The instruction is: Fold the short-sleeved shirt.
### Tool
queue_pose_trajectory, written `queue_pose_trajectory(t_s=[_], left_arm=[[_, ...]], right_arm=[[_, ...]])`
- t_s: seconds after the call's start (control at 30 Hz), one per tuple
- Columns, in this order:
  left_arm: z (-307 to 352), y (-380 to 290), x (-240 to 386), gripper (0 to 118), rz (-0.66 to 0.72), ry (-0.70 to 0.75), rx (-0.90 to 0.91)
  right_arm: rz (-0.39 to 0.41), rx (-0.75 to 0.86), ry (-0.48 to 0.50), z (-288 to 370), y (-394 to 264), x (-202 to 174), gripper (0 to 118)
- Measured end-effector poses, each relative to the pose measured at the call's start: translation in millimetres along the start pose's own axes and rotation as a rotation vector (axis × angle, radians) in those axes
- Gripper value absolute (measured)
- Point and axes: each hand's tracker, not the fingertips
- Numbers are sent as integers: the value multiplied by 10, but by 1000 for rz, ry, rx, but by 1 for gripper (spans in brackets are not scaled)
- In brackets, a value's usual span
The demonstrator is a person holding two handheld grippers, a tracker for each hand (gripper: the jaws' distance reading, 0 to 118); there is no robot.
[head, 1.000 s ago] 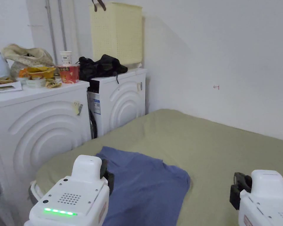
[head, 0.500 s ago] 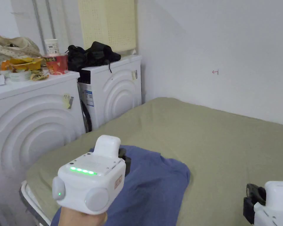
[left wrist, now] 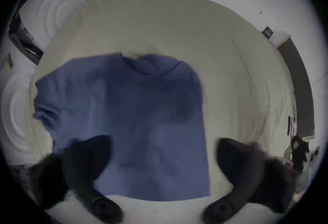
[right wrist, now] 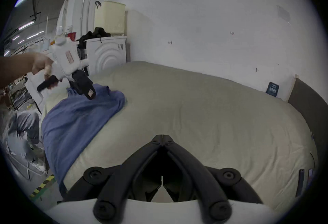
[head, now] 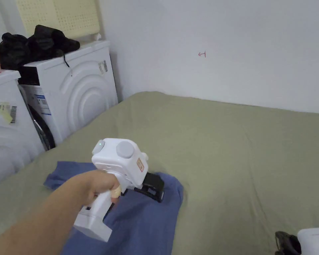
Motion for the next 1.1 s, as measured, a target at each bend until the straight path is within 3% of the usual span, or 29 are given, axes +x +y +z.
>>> queue_pose_trajectory(t_s=[0.17, 0.23, 0.33, 0.4, 0.43, 0.67, 0.8, 0.97, 1.1], left_arm=[[-432, -90, -48, 110, 64, 14, -60], [-499, -134, -78, 99, 77, -9, -95], [-433, -179, -92, 64, -21, 78, -77], [-313, -170, -137, 16, 3, 56, -83], [-239, -171, -174, 4, 42, 20, -71], [293, -207, -93, 4, 0, -5, 48], [590, -189, 79, 3, 40, -92, 179], [971, 7, 750, 4, -89, -132, 251], [1162, 253, 1467, 3, -185, -246, 321]], right_arm=[[-30, -32, -10, -80, -103, 116, 0], [-29, -40, -15, -95, -135, 134, 0], [-38, -39, -16, -100, -157, 152, 0], [-43, -40, -20, -73, -169, 154, 0], [-43, -41, -20, -57, -179, 156, 0], [-48, -56, -27, 37, -263, 229, 0], [-69, -62, -54, 157, -290, 363, 0], [-79, -52, -112, 390, -251, 622, 0], [-112, -43, -210, 671, -240, 983, 0]])
